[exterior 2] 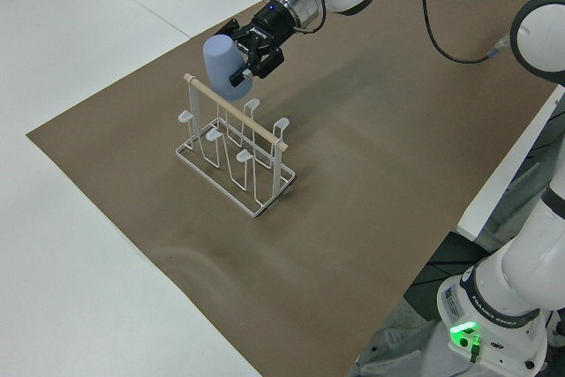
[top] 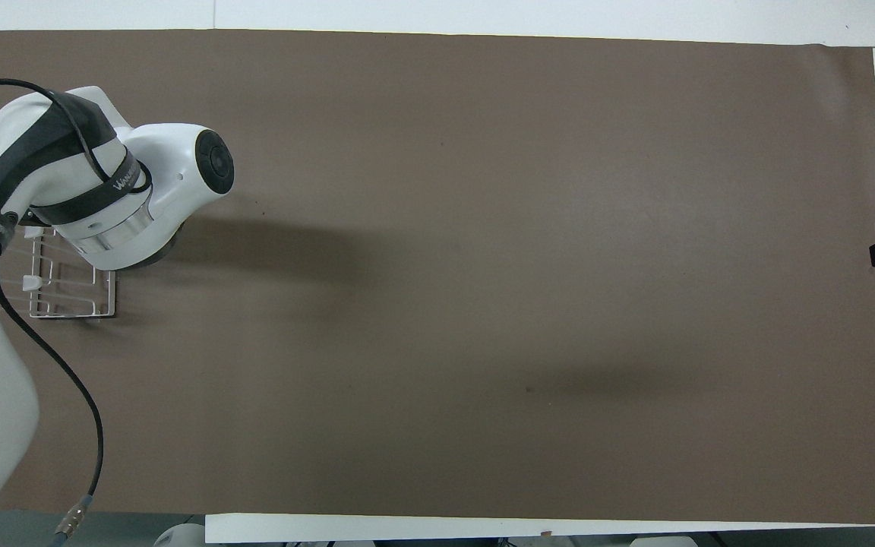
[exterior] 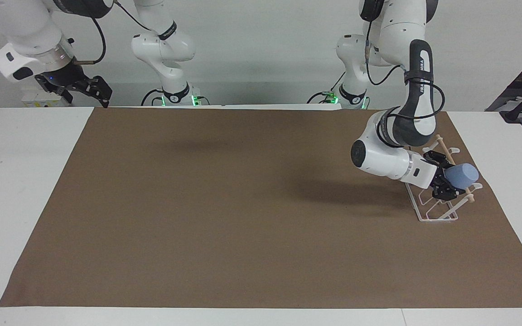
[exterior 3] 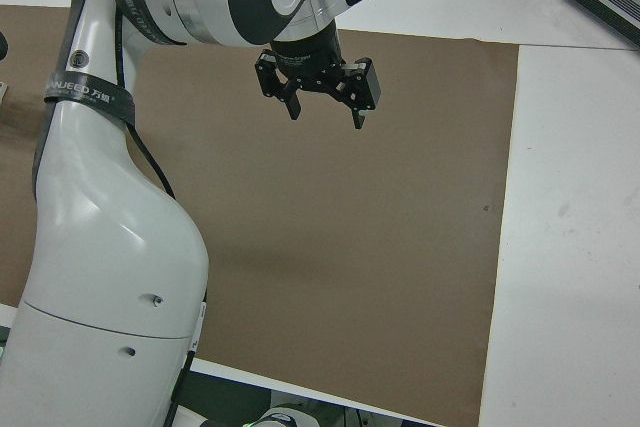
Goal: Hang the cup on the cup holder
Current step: 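Move the cup with the left gripper over the acrylic rack's peg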
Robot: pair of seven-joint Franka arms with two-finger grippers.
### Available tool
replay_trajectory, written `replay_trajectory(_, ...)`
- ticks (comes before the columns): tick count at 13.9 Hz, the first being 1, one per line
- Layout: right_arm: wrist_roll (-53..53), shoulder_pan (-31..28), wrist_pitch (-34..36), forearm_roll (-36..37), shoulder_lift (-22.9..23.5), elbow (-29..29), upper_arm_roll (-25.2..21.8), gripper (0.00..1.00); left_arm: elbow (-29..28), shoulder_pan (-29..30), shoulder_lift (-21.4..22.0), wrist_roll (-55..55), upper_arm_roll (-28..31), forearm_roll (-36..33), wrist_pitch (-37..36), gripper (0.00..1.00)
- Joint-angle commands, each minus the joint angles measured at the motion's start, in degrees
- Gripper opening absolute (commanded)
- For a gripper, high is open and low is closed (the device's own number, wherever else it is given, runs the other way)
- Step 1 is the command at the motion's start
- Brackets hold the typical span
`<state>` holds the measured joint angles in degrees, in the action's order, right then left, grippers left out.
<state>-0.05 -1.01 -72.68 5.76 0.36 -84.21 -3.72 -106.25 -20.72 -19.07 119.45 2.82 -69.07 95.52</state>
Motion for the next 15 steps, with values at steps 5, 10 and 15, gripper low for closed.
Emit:
replay_trajectory(5, -0.8, -0.2, 0.1, -0.1, -0.9, -1.2, 0.0, 0.99, -2.8, 2.7, 0.5, 3.4, 0.3, 0.9, 9.2, 0.42)
replay_trajectory(10, -0.8, -0.2, 0.1, -0.1, -0.9, -1.2, 0.0, 0.99, -1.0, 2.4, 0.4, -1.7, 0.3, 1.0, 6.9, 1.0)
replay_trajectory(15, -0.8, -0.2, 0.1, -0.1, -0.9, -1.2, 0.0, 0.99, 13.7, 2.3, 1.1, -22.4, 0.3, 13.7, -0.3, 1.0)
